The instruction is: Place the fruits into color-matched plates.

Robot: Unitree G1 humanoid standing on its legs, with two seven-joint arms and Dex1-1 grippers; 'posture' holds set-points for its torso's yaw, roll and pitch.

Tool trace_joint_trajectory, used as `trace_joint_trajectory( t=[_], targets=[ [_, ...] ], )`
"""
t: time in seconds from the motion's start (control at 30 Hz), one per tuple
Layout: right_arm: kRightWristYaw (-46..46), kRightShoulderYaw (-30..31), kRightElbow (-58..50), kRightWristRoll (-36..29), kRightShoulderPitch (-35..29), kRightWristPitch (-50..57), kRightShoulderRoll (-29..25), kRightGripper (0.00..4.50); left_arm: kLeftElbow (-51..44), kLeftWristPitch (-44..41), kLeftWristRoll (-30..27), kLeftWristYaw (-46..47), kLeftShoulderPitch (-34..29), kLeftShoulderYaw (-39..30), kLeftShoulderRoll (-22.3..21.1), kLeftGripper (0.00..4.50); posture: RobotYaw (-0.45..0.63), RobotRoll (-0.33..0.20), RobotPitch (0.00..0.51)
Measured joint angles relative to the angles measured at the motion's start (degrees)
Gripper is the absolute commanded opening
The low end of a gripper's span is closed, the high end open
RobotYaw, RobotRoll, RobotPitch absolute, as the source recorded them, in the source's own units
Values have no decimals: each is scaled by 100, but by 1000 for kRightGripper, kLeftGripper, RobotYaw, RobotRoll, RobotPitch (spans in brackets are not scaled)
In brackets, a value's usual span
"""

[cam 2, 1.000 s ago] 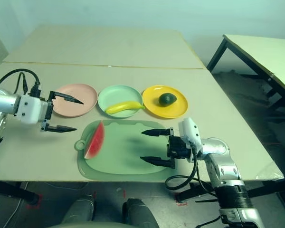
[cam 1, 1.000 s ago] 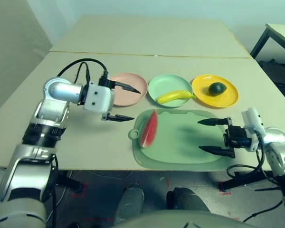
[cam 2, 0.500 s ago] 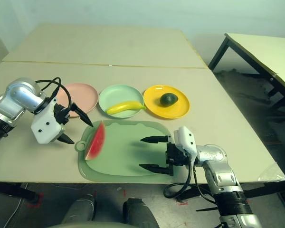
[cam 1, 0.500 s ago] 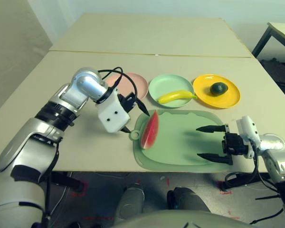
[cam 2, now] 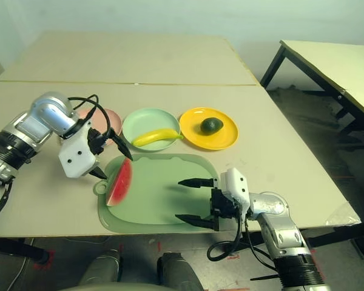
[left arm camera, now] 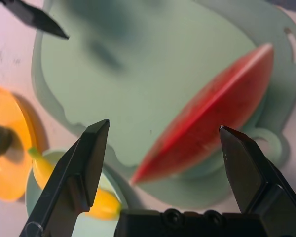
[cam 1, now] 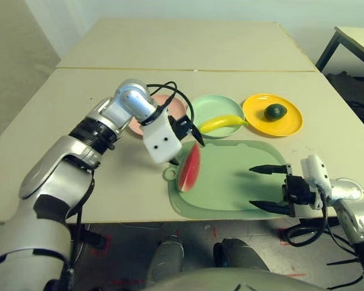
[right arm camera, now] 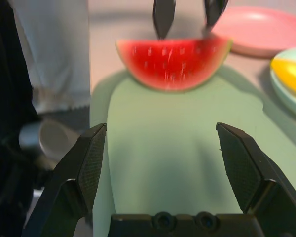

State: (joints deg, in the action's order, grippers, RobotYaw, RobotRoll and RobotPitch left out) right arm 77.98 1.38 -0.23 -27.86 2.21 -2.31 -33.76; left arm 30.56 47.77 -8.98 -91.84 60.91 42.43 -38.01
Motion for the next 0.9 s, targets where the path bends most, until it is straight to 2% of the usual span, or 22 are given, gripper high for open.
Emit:
trace_joint_trajectory(
  t=[0.27, 0.57, 0.87, 0.9],
  targets=[
    [-169, -36, -146, -335, 38, 328, 184, 4458, 155, 155, 60, -1, -163, 217, 138, 4500, -34, 0, 47],
    [-402, -46, -273, -407, 123, 580, 282, 4458, 761, 664, 717, 12, -192, 225, 538, 4500, -44, 0, 49],
    [-442, -46, -353, -402, 124, 618, 282, 4458, 1113, 776, 1309, 206, -195, 104, 744, 4500, -43, 0, 43],
    [-444, -46, -353, -399, 124, 618, 282, 4488, 1121, 766, 1351, 223, -201, 92, 748, 4316, -43, 0, 43]
  ],
)
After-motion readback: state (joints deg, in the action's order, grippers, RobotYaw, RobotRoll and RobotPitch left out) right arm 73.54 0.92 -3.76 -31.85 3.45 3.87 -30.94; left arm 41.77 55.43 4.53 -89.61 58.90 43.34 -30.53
